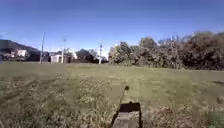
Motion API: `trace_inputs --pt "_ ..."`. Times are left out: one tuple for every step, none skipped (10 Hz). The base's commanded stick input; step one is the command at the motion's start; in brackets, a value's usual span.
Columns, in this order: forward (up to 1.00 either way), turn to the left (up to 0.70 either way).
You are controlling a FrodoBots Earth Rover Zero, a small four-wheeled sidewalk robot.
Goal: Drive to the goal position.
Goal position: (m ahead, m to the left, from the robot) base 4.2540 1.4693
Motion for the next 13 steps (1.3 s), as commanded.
trace_inputs --pt "1.00 0.00" --pt "1.00 0.00" --pt "1.00 0.00" --pt "1.00 0.00" --pt "1.00 0.00" --pt "1.00 0.00" --pt "1.00 0.00" --pt "1.00 0.00" --pt "1.00 0.00" --pt "1.00 0.00" --pt "1.00 0.00" --pt "1.00 0.00" --pt "1.00 0.00"
